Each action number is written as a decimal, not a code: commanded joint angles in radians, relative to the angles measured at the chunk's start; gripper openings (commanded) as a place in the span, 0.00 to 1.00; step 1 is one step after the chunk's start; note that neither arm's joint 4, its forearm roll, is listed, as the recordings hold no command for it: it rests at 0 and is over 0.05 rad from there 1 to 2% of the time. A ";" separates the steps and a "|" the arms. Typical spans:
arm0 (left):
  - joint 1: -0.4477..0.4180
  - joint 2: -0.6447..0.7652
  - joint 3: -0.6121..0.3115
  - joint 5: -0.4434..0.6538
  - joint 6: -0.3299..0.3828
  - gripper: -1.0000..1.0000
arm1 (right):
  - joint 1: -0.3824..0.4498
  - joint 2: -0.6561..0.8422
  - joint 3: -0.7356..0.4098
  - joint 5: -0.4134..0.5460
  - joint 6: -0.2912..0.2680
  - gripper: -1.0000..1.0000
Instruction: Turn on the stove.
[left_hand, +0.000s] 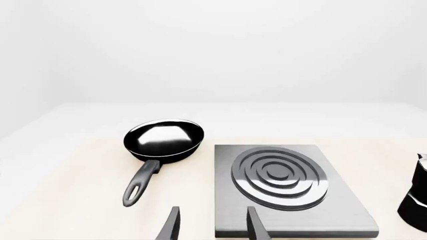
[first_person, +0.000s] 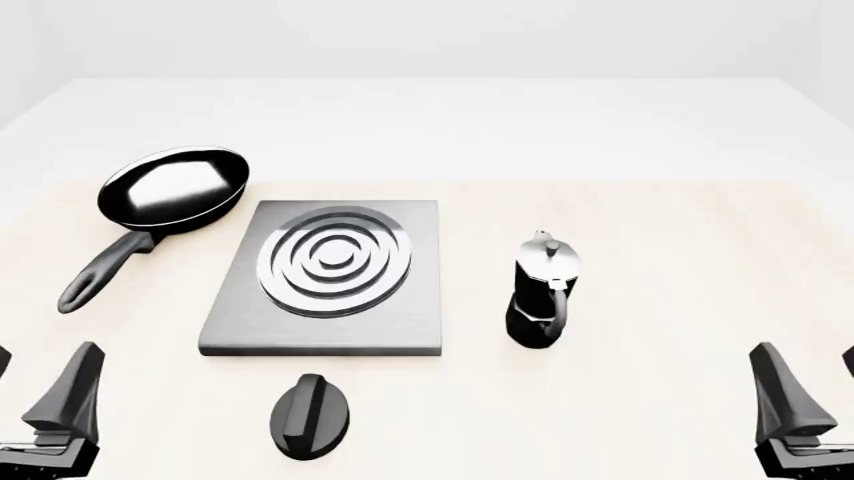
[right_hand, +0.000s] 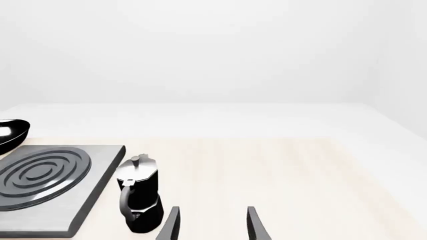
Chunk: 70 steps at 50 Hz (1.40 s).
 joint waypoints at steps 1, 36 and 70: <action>0.009 0.058 -0.002 -0.032 -0.004 1.00 | 0.003 0.017 -0.001 -0.007 -0.001 1.00; -0.283 0.602 -0.190 -0.074 0.006 1.00 | 0.001 0.070 0.000 -0.044 -0.019 1.00; -0.594 0.987 -0.288 -0.237 -0.193 1.00 | 0.001 0.109 0.000 -0.071 -0.016 1.00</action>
